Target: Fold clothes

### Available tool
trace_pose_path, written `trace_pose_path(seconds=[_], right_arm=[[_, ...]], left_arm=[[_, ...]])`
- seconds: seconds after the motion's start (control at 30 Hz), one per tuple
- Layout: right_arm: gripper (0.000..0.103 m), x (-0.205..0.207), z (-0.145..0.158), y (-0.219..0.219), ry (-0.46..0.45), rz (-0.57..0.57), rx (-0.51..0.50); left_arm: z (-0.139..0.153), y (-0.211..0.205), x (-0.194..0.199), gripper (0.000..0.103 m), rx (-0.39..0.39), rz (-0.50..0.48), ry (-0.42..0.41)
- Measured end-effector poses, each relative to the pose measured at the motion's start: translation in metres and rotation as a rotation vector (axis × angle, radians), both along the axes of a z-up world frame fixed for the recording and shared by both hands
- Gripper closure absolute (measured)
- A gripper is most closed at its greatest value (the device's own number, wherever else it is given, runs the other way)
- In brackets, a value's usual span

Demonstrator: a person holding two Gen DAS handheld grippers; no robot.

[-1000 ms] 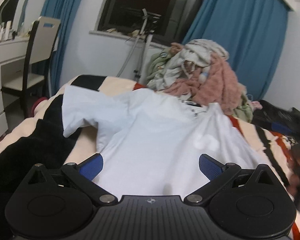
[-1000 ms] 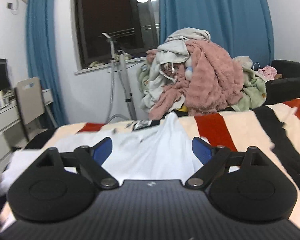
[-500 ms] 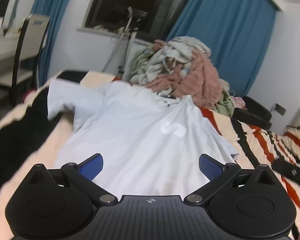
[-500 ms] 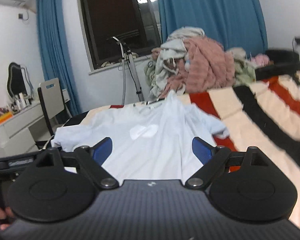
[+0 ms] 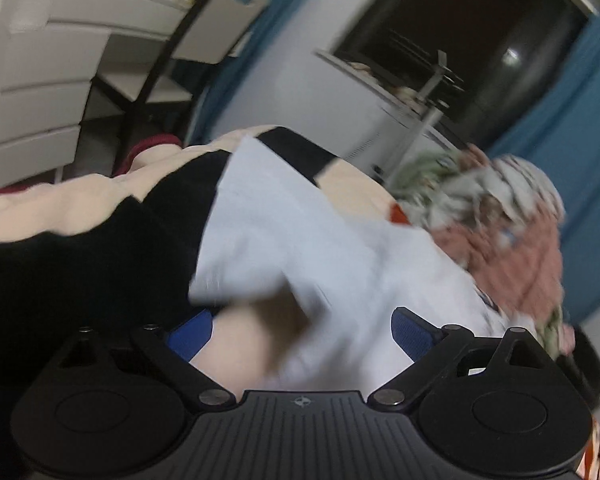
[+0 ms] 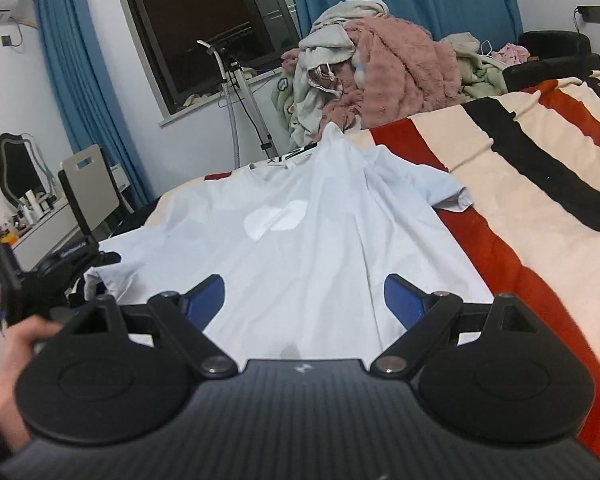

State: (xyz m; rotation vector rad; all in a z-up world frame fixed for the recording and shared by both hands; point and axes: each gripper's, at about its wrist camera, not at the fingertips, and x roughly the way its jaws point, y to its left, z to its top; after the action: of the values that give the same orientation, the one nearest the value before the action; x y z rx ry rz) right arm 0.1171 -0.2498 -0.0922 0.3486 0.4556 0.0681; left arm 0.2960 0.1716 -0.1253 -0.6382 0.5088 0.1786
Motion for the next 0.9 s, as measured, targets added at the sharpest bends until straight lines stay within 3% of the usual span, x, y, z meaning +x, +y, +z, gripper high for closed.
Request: trace_pose_path(seconds=[0.13, 0.2, 0.33, 0.37, 0.4, 0.47, 0.57, 0.67, 0.73, 0.8, 0.83, 0.87, 0.9], right_arm=[[0.015, 0.013, -0.008, 0.001, 0.011, -0.017, -0.001], [0.015, 0.018, -0.012, -0.002, 0.008, -0.029, 0.034], [0.015, 0.032, -0.017, -0.002, -0.026, -0.053, 0.062], [0.015, 0.035, -0.018, -0.002, -0.036, -0.054, 0.060], [0.015, 0.039, -0.019, -0.001, -0.040, -0.055, 0.053], [0.015, 0.046, -0.021, 0.002, -0.039, -0.055, 0.037], [0.015, 0.054, -0.023, 0.004, -0.061, -0.056, 0.014], [0.015, 0.059, -0.022, 0.006, -0.111, -0.057, -0.012], [0.015, 0.061, -0.021, 0.009, -0.131, -0.055, -0.036], [0.015, 0.062, -0.020, 0.012, -0.140, -0.047, -0.064], [0.015, 0.062, -0.020, 0.013, -0.142, -0.043, -0.075], [0.015, 0.062, -0.019, 0.014, -0.144, -0.039, -0.085], [0.015, 0.062, -0.019, 0.013, -0.146, -0.036, -0.086]], left_arm=[[0.000, 0.012, 0.042, 0.004, 0.027, 0.073, -0.037], [0.004, 0.016, 0.066, 0.008, 0.057, 0.094, -0.035], [0.005, 0.022, 0.115, 0.049, 0.094, 0.047, 0.040], [0.007, 0.021, 0.125, 0.074, 0.126, 0.022, 0.057], [0.011, 0.023, 0.134, 0.089, 0.159, -0.015, 0.064], [0.024, 0.028, 0.146, 0.096, 0.258, -0.034, 0.067], [0.041, 0.038, 0.163, 0.100, 0.423, 0.031, 0.056], [0.037, 0.045, 0.180, 0.099, 0.539, 0.076, 0.091], [0.027, 0.046, 0.186, 0.094, 0.552, 0.032, 0.112], [0.024, 0.043, 0.183, 0.072, 0.556, 0.001, 0.112], [0.023, 0.040, 0.180, 0.041, 0.559, -0.012, 0.110], [0.024, 0.035, 0.174, 0.022, 0.564, -0.019, 0.105], [0.026, 0.030, 0.164, 0.019, 0.572, -0.026, 0.095]])
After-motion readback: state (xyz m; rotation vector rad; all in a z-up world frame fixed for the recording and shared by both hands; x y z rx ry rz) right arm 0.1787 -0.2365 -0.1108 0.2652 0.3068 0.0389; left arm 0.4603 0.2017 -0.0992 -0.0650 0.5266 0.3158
